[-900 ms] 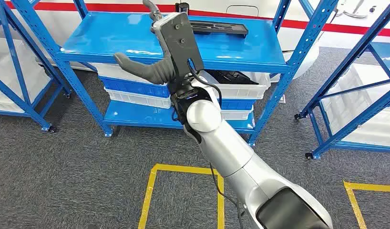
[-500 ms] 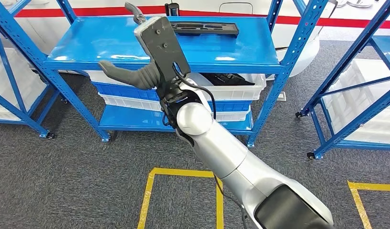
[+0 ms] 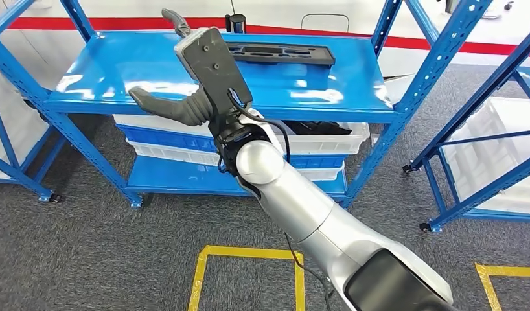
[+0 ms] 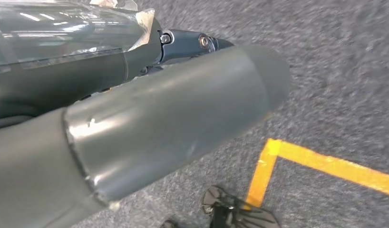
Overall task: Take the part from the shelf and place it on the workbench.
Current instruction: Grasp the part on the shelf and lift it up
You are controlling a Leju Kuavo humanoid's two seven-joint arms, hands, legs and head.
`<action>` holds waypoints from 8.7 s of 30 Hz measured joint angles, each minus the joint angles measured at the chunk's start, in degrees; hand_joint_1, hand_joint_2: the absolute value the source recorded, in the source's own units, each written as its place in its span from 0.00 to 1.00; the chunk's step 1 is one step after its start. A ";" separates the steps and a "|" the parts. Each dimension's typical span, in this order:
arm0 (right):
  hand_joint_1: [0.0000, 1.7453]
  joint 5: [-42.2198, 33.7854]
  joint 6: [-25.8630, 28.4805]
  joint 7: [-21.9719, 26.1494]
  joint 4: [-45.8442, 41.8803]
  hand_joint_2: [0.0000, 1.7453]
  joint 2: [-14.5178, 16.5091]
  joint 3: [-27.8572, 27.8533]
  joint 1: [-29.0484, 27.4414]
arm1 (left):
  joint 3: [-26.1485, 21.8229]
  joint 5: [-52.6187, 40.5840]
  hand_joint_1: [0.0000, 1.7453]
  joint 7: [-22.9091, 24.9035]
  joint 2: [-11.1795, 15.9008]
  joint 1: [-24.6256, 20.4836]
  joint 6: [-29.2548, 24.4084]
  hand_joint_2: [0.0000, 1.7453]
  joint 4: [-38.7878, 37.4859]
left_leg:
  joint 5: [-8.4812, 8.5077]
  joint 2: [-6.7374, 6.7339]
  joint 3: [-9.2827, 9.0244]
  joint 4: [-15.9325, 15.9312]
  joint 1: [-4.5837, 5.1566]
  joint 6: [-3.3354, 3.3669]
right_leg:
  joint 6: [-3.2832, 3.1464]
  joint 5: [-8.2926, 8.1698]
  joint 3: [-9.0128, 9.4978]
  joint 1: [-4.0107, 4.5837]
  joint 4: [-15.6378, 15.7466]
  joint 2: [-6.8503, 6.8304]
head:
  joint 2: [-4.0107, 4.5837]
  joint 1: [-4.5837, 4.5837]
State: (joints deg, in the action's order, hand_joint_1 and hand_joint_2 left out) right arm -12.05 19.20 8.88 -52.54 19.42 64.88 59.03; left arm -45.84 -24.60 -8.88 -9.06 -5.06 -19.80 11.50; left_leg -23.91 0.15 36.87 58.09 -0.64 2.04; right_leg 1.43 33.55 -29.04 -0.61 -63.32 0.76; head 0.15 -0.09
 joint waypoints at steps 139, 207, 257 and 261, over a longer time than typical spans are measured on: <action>0.00 43.28 -7.44 -12.93 -10.17 1.00 0.10 14.10 -16.75 | -4.47 -2.77 0.00 13.69 -2.87 -0.27 -11.82 0.00 -0.46 | -7.57 0.29 -11.92 -3.79 0.06 -1.84 | -1.81 -9.88 -5.82 0.72 6.12 -0.24 | 0.00 -0.56; 1.00 95.14 11.01 -8.19 -13.74 1.00 0.13 -21.86 -24.76 | -4.49 -1.63 0.00 -14.59 -3.09 0.11 -4.79 1.00 -0.46 | -7.59 0.04 -11.69 -3.77 0.12 -1.83 | -1.78 -9.91 -6.07 0.62 6.11 0.01 | 0.00 -0.57; 1.00 72.56 9.23 -12.92 -18.62 1.00 0.20 -2.58 -17.80 | -12.47 2.50 0.00 -3.64 -2.49 -0.78 -3.46 1.00 -0.46 | -9.10 -0.02 -9.43 -0.27 -0.79 -2.59 | -0.29 -8.82 -5.99 -0.78 5.15 -0.57 | 0.00 -0.47; 1.00 72.49 9.23 -13.06 -18.32 1.00 0.16 -2.25 -17.49 | -12.47 2.48 0.00 -3.50 -2.37 -0.72 -3.48 1.00 -0.46 | -15.22 0.00 -3.19 13.16 -0.92 -3.28 | -1.33 -9.09 -6.34 -0.53 5.23 -0.72 | 0.00 -0.59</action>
State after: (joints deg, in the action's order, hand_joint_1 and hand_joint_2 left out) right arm 60.44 28.44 -4.18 -70.86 19.58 62.63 41.54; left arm -58.31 -22.12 -12.38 -11.43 -5.78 -23.28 11.04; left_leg -39.13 0.15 33.68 71.26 -1.57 -1.24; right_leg 0.11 24.46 -35.39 -1.14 -58.09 0.05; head 0.15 -0.67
